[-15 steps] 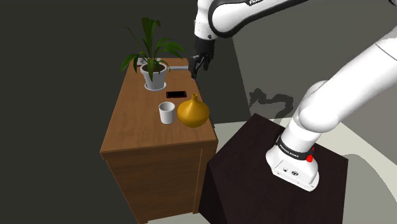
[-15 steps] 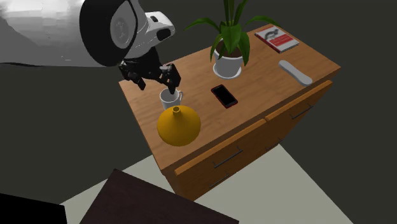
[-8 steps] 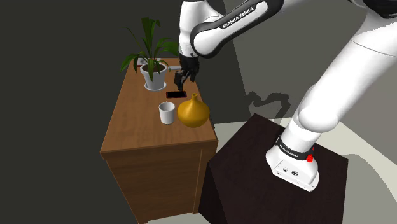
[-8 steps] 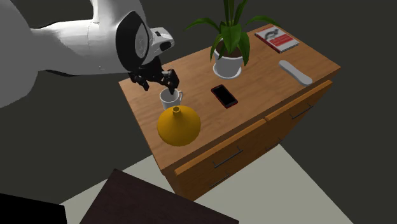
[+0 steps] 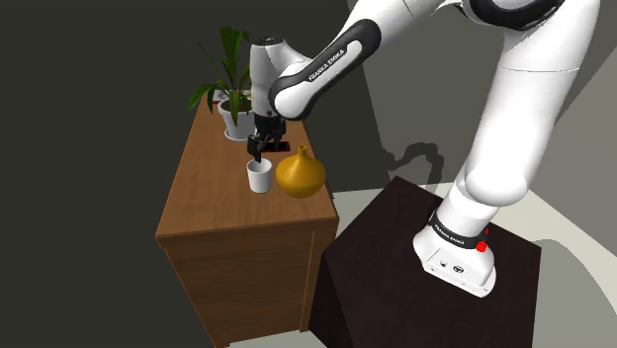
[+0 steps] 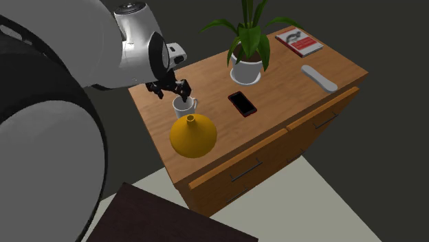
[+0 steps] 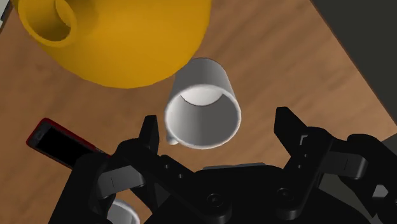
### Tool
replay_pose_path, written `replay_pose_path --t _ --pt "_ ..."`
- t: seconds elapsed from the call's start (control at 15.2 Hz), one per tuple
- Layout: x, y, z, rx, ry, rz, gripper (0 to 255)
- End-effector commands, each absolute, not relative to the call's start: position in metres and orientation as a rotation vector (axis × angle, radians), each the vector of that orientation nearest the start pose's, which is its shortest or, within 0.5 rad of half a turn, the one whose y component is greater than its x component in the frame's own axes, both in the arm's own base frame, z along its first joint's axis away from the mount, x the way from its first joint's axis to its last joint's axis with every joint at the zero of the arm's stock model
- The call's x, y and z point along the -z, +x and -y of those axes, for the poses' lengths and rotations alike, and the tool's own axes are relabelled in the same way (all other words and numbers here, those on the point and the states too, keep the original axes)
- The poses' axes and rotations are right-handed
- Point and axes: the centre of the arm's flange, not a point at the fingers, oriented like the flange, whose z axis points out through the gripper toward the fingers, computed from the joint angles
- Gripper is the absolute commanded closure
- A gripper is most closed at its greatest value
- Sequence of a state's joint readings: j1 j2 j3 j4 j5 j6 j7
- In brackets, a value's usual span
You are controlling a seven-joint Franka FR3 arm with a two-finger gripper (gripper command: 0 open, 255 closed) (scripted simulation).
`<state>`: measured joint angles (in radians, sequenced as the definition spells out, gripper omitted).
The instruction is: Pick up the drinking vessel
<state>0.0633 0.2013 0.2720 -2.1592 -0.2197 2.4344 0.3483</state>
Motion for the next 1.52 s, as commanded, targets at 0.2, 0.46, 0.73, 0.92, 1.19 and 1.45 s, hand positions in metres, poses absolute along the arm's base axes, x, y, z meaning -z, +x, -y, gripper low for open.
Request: replay_pose_path --t 0.2,0.46,0.73,0.92,1.19,1.45 --pt "-0.265 0.572 -0.21 0.168 -3.19 0.23 0" --pt "-0.236 0.584 -0.219 0.163 -3.19 0.232 0" --pt "-0.215 0.584 -0.219 0.163 -3.19 0.232 0" --pt "-0.207 0.584 -0.219 0.163 -3.19 0.232 0" --pt "-0.206 0.584 -0.218 0.163 -3.19 0.232 255" --pt "-0.206 0.583 -0.218 0.163 -3.19 0.232 255"
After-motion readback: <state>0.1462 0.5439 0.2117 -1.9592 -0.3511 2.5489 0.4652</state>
